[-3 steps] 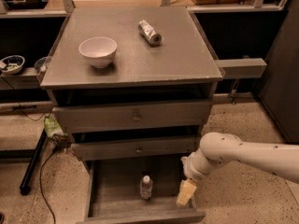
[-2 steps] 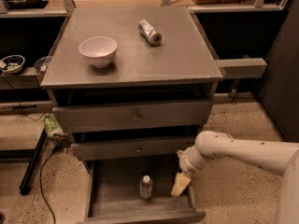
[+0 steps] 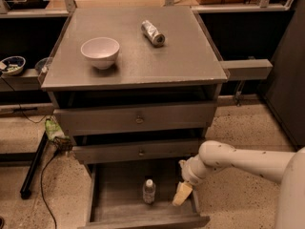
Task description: Pick blue plastic bottle from bottom drawer and place on counter
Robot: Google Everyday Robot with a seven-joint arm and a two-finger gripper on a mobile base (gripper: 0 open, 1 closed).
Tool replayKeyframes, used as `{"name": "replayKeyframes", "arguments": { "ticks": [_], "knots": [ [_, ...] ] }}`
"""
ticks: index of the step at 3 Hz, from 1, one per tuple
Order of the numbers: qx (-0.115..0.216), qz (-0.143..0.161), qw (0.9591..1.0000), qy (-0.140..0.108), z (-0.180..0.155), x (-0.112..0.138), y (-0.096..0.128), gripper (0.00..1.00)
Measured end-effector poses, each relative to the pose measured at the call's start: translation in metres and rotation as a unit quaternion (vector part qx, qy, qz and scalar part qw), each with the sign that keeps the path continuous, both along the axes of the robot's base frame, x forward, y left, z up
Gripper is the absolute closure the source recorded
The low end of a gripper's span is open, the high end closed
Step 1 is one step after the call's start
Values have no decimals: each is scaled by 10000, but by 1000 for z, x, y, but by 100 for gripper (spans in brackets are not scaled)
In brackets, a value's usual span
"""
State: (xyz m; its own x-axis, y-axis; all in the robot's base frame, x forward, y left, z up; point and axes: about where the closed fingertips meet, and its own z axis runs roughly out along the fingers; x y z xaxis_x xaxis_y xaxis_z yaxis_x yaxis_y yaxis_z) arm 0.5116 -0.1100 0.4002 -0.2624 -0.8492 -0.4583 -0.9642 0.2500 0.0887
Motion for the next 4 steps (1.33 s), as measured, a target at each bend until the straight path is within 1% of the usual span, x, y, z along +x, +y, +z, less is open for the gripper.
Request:
{"name": "replayKeyframes", "arguments": {
  "ticks": [1, 2, 3, 4],
  "knots": [
    [217, 42, 9996, 153, -36, -10, 13, 0],
    [383, 114, 9990, 218, -59, -15, 26, 0],
    [596, 77, 9966, 563, -84, -22, 39, 0],
    [688, 59, 9959, 587, -89, -21, 41, 0]
  ]
}}
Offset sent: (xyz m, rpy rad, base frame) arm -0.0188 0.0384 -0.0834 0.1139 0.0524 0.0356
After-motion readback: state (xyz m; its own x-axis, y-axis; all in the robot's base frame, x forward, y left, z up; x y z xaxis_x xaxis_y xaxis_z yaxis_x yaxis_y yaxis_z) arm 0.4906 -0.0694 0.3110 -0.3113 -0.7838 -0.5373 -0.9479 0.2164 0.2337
